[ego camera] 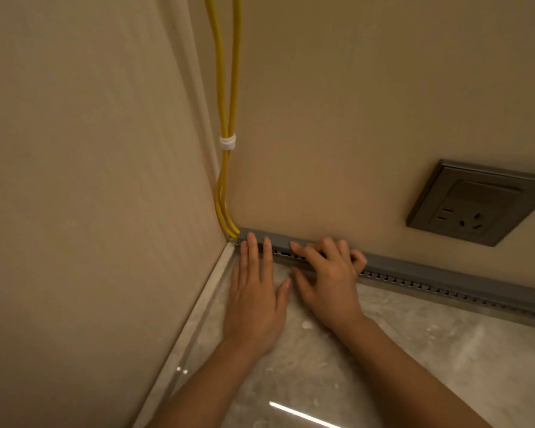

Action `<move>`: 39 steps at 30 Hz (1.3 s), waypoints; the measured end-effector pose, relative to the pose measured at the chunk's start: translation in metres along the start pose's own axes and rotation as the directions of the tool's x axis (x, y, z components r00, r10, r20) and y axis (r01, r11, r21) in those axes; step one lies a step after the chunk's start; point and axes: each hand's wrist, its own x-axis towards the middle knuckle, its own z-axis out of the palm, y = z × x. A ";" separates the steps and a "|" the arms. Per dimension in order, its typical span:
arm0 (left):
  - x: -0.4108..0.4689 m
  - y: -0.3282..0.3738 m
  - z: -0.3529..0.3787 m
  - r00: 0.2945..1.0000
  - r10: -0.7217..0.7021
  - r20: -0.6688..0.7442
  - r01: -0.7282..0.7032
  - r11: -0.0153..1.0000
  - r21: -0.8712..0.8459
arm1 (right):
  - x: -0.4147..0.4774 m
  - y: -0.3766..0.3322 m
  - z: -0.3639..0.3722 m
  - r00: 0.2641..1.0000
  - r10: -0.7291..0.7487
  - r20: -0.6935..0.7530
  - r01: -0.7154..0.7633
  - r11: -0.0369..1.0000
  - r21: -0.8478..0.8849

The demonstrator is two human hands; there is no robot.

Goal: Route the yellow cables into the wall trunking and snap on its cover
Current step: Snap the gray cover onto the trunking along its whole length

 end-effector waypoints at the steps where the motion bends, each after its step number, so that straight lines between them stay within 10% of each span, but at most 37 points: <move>1: -0.001 0.000 0.003 1.000 -0.007 -0.011 0.007 1.000 0.007 | 0.000 0.000 -0.001 1.000 0.005 0.008 -0.005 1.000 -0.005; 6: 0.000 -0.003 0.004 1.000 -0.004 0.026 0.002 0.998 0.064 | -0.003 -0.001 -0.005 0.999 -0.008 0.049 0.005 0.998 0.070; 12: 0.000 -0.001 0.001 0.998 -0.019 0.059 0.013 0.996 0.092 | -0.013 -0.008 -0.032 0.977 0.213 -0.013 -0.171 0.816 0.552; 15: 0.000 0.000 0.000 0.997 -0.033 0.065 0.027 0.995 0.094 | -0.018 -0.009 -0.053 0.844 0.502 0.187 -0.446 0.465 0.765; 17: 0.000 0.000 -0.001 0.997 -0.037 0.069 0.030 0.995 0.096 | -0.017 0.003 -0.067 0.604 0.624 0.495 -0.661 0.046 0.749; 21: 0.000 0.002 -0.001 0.996 -0.047 0.070 0.040 0.995 0.093 | -0.009 0.041 -0.096 0.199 0.335 0.921 -0.766 -0.533 0.360; 27: 0.000 0.003 -0.002 0.996 -0.053 0.067 0.047 0.996 0.077 | 0.012 0.061 -0.100 0.080 0.221 0.972 -0.702 -0.680 0.212; 39: -0.004 0.012 -0.006 0.988 -0.070 -0.140 0.043 0.980 -0.192 | 0.013 0.053 -0.087 0.140 0.352 0.926 -0.621 -0.697 0.359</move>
